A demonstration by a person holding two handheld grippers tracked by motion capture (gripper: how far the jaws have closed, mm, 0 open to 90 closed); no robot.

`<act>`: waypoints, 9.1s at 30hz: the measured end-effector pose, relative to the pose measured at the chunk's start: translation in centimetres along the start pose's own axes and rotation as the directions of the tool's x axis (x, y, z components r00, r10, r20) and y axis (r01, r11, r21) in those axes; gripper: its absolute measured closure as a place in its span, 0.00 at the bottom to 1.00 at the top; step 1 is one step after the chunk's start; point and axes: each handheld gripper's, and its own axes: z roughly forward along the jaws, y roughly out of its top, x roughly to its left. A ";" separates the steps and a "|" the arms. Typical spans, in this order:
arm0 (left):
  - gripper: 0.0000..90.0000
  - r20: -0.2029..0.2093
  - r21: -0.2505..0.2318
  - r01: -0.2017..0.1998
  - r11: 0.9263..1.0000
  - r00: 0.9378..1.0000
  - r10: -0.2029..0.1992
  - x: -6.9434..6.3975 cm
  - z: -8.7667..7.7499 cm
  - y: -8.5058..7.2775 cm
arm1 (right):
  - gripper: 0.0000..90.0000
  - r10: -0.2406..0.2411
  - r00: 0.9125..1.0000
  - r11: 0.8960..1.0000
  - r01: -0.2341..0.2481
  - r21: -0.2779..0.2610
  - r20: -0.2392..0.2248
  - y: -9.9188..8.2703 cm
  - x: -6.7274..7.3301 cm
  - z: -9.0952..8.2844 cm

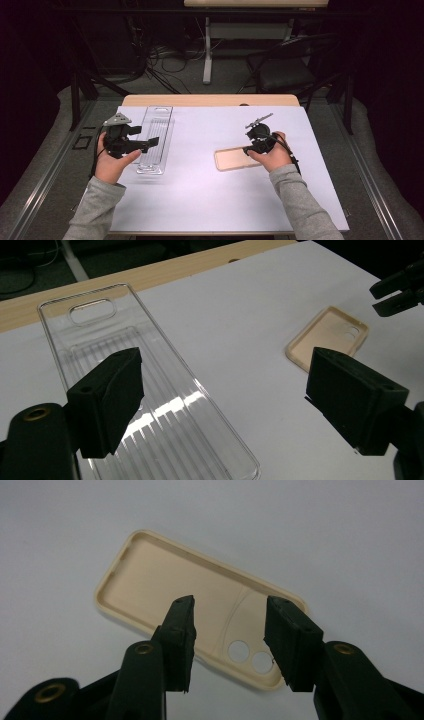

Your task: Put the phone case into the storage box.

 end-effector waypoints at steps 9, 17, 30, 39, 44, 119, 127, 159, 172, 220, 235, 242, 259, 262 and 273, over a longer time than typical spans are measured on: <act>0.17 -0.005 0.001 0.012 1.000 1.000 -0.012 0.3 -0.2 -0.1 | 0.59 0.094 0.995 0.994 -0.093 0.049 -0.021 0.6 -1.4 1.4; 0.17 -0.017 0.007 0.022 1.000 1.000 -0.022 0.5 -0.1 -0.2 | 0.61 0.160 0.987 0.984 -0.159 0.076 -0.003 0.9 -2.7 1.8; 0.17 -0.023 0.012 0.029 0.999 0.999 -0.029 0.7 0.0 -0.3 | 0.70 0.191 0.982 0.970 -0.188 0.154 -0.004 1.7 -3.8 2.2; 0.17 -0.025 0.011 0.037 0.999 0.999 -0.036 0.7 0.0 -0.4 | 0.69 0.232 0.973 0.948 -0.230 0.220 0.017 1.5 -4.3 3.5; 0.17 -0.026 0.011 0.036 0.999 0.999 -0.036 0.8 0.0 -0.4 | 0.71 0.248 0.969 0.940 -0.246 0.237 0.024 1.5 -4.3 3.9; 0.17 -0.039 0.017 0.042 0.999 0.998 -0.041 1.2 0.3 -0.7 | 0.93 0.363 0.928 0.861 -0.368 0.349 0.082 -0.2 -6.5 6.6; 0.17 -0.043 0.013 0.042 0.999 0.998 -0.041 1.3 0.3 -0.8 | 0.95 0.401 0.911 0.840 -0.406 0.361 0.090 -0.3 -6.6 6.5; 0.17 -0.047 0.009 0.050 0.999 0.998 -0.050 1.4 0.2 -0.8 | 0.96 0.419 0.903 0.831 -0.424 0.360 0.098 -0.3 -6.8 6.5; 0.17 -0.049 0.009 0.053 0.999 0.997 -0.052 1.5 0.2 -0.9 | 0.97 0.418 0.904 0.837 -0.423 0.348 0.093 -0.5 -6.9 6.3; 0.17 -0.051 -0.004 0.054 0.999 0.997 -0.054 1.5 -0.2 -0.8 | 0.98 0.369 0.928 0.921 -0.358 0.154 -0.050 -0.2 -5.0 2.0; 0.17 -0.049 0.000 0.050 0.999 0.998 -0.050 1.3 -0.1 -0.8 | 0.98 0.299 0.951 0.954 -0.296 0.051 -0.079 -0.4 -3.4 0.6; 0.17 -0.049 0.003 0.045 0.999 0.998 -0.045 1.2 0.0 -0.8 | 0.98 0.256 0.962 0.964 -0.261 -0.050 -0.093 -0.8 -2.4 -0.3; 0.17 -0.051 0.008 0.034 0.999 0.998 -0.034 0.8 0.3 -0.8 | 0.98 0.125 0.992 0.953 -0.128 -0.276 -0.030 -0.8 1.1 -2.5; 0.17 -0.051 0.007 0.035 0.999 0.998 -0.034 0.8 0.2 -0.8 | 0.98 0.117 0.993 0.947 -0.119 -0.299 -0.023 -0.9 1.2 -2.6; 0.17 -0.049 0.004 0.028 1.000 0.998 -0.028 0.5 0.3 -0.8 | 0.98 0.097 0.995 0.920 -0.077 -0.383 0.034 -1.0 1.7 -3.1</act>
